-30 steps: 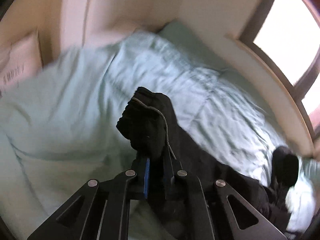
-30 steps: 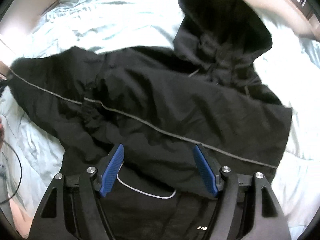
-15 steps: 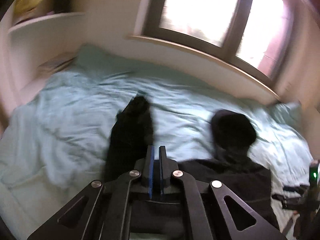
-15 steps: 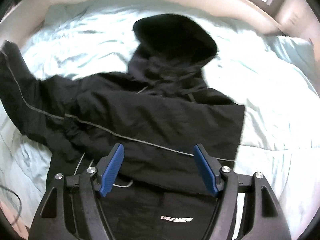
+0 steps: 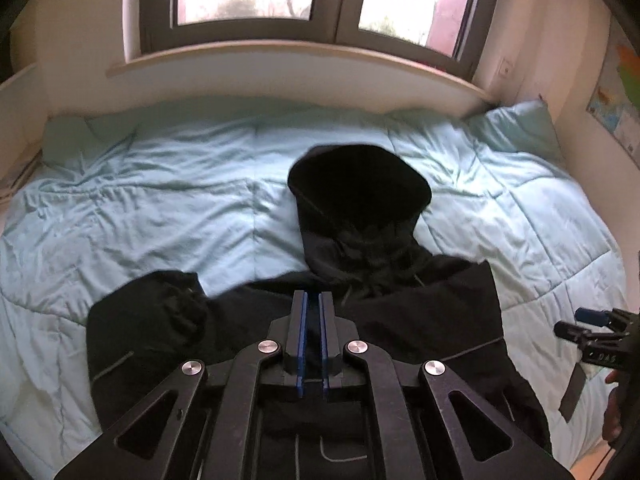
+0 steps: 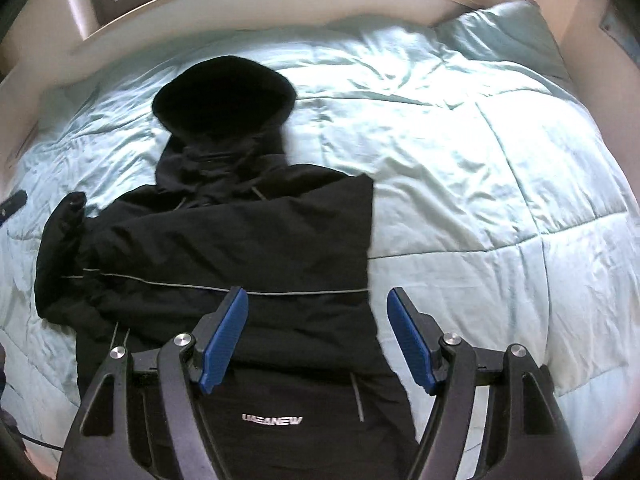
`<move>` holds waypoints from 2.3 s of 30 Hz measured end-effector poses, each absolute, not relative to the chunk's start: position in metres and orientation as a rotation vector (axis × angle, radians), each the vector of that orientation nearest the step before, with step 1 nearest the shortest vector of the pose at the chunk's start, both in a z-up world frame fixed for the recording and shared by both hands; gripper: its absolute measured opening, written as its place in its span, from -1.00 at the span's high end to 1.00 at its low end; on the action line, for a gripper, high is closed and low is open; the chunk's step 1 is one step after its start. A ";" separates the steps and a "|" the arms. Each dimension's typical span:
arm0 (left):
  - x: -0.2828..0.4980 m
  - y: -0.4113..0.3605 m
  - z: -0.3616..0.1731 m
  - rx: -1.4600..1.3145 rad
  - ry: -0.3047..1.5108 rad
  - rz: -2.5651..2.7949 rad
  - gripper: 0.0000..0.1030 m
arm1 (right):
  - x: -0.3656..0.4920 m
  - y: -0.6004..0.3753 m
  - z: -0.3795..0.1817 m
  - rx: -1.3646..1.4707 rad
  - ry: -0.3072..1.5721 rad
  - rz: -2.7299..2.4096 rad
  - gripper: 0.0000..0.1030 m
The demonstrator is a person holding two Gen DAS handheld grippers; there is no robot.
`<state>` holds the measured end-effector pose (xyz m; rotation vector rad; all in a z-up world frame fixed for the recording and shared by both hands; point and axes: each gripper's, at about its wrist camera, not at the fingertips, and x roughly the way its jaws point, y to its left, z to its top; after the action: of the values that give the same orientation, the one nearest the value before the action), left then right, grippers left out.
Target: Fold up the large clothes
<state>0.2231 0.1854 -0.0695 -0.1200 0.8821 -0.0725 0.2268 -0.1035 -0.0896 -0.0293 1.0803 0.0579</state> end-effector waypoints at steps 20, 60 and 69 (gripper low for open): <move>0.201 0.326 -0.173 -0.275 1.105 0.181 -0.20 | 0.252 -0.028 -0.158 -0.136 1.243 0.203 -0.44; 0.248 0.148 -0.086 0.087 0.944 0.145 0.64 | 0.249 -0.031 -0.181 -0.102 1.311 0.213 -0.44; 0.245 0.061 -0.093 0.084 0.969 -0.039 0.64 | 0.239 -0.081 -0.187 -0.038 1.317 0.150 -0.44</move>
<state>0.2453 0.0614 -0.0927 0.0838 0.9694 -0.0389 0.2394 -0.0813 -0.1870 -0.0382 1.3165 0.1496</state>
